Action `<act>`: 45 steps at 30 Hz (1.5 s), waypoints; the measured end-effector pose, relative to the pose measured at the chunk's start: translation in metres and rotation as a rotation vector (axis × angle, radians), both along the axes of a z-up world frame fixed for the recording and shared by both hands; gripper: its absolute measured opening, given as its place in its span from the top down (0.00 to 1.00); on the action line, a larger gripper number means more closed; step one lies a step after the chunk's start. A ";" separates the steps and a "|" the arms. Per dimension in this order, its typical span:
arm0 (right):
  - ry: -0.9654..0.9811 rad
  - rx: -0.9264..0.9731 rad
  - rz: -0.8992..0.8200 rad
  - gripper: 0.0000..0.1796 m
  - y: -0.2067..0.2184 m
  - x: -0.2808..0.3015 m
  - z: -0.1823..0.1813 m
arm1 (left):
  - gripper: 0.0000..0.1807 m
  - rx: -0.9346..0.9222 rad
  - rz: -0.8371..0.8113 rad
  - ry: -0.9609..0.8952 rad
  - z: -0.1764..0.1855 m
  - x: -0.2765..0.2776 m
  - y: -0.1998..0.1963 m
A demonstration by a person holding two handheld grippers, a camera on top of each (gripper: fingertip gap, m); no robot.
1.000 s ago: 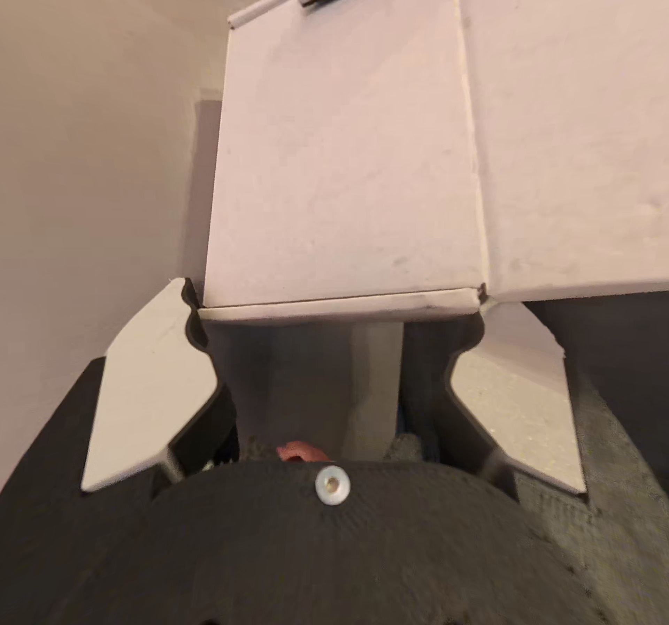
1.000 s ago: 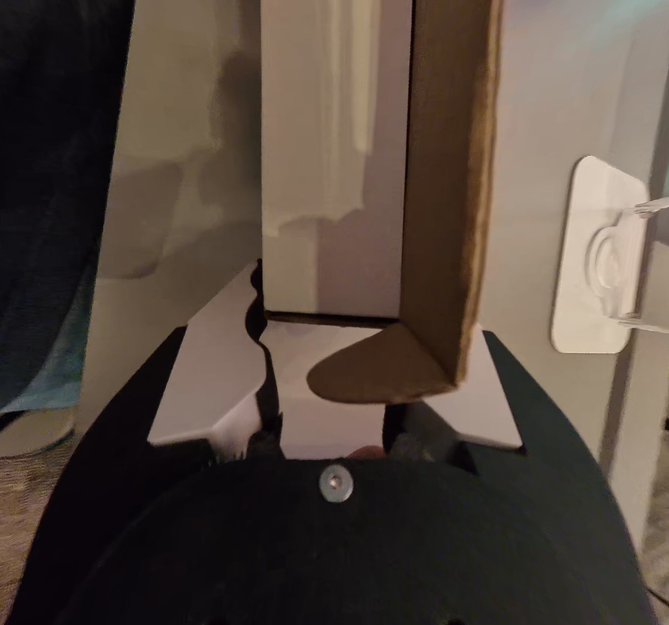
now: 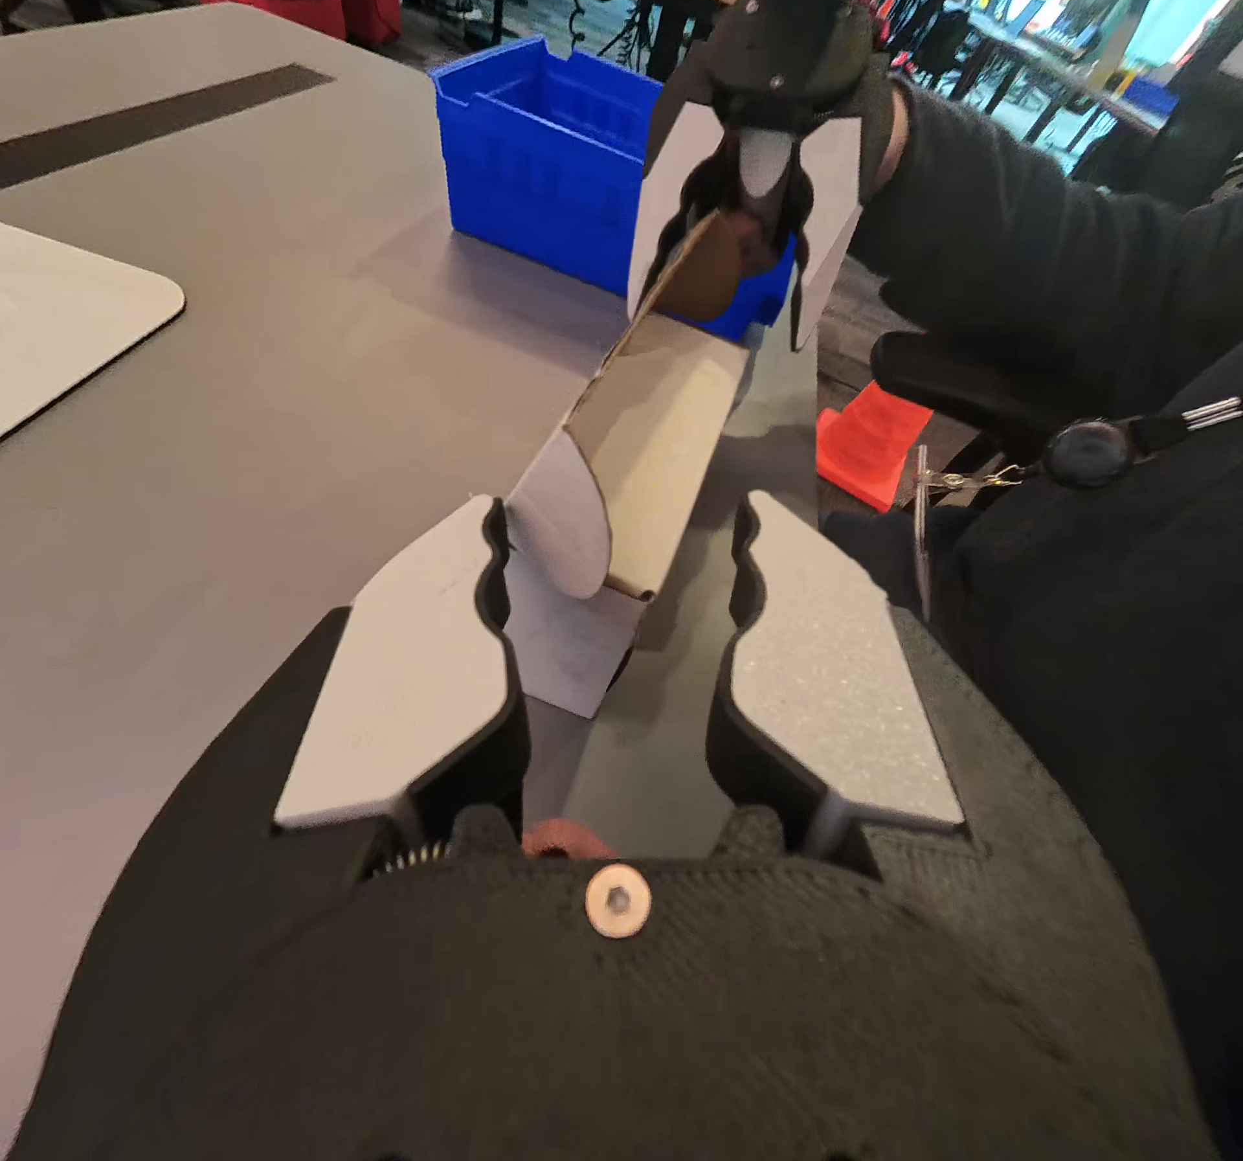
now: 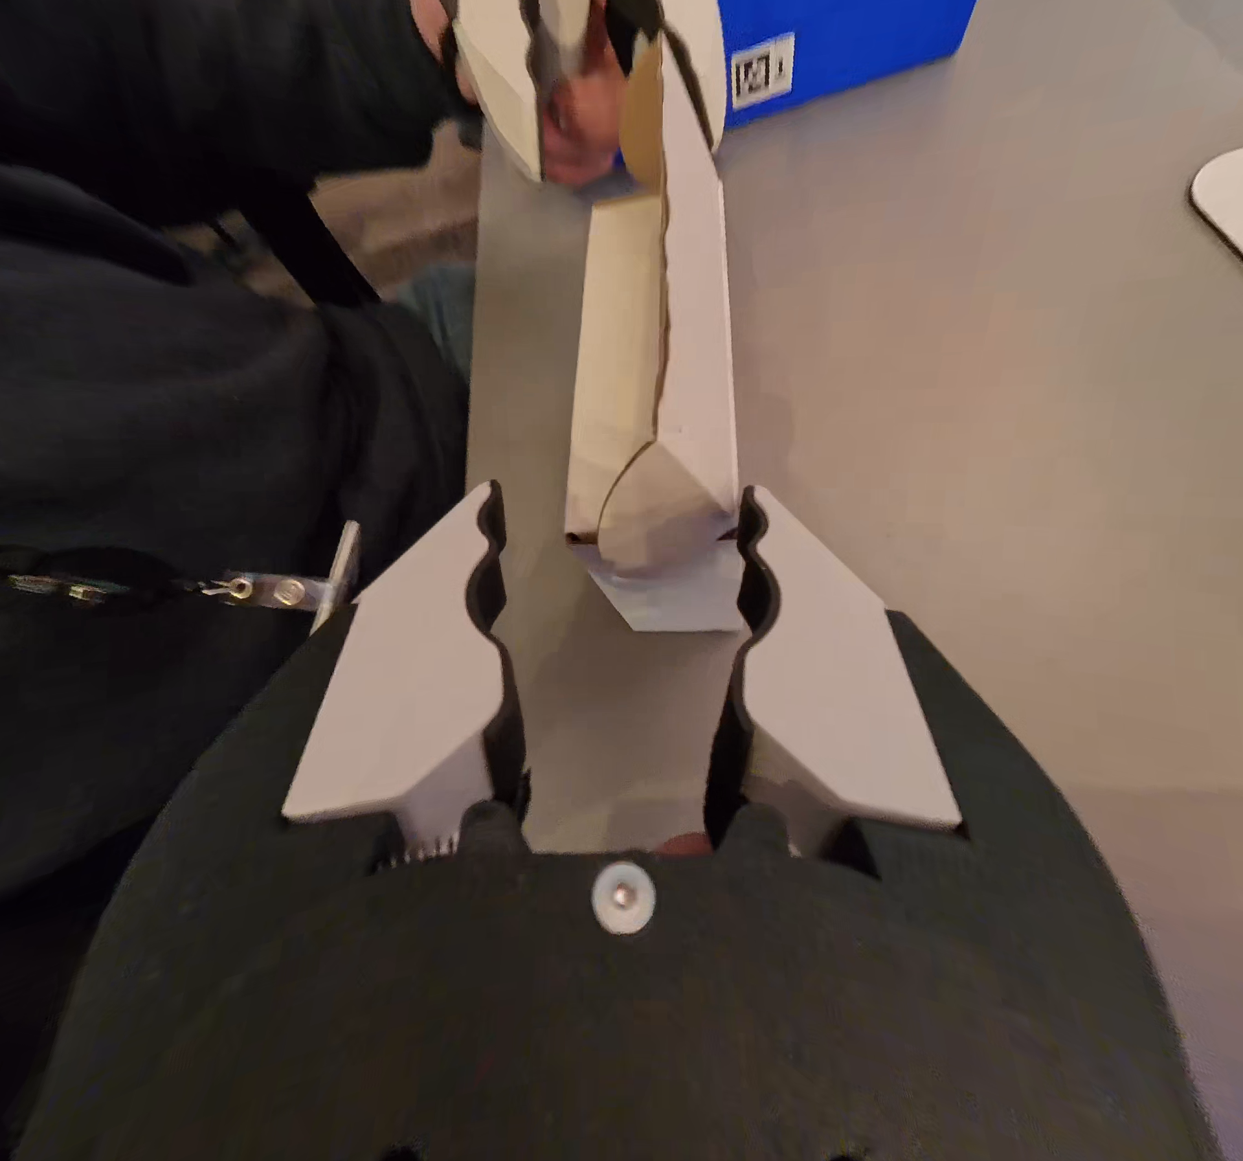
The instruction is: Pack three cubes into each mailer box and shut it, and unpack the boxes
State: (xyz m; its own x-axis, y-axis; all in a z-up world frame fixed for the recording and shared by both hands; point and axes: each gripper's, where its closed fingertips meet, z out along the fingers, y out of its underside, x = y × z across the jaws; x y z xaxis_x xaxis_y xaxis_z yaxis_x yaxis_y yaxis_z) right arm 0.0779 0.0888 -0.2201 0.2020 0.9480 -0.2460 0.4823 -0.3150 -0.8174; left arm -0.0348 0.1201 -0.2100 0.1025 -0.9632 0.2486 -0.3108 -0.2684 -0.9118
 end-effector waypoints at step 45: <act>-0.090 -0.167 -0.244 0.80 0.035 0.001 0.004 | 0.81 -0.055 -0.211 0.229 -0.008 0.015 0.017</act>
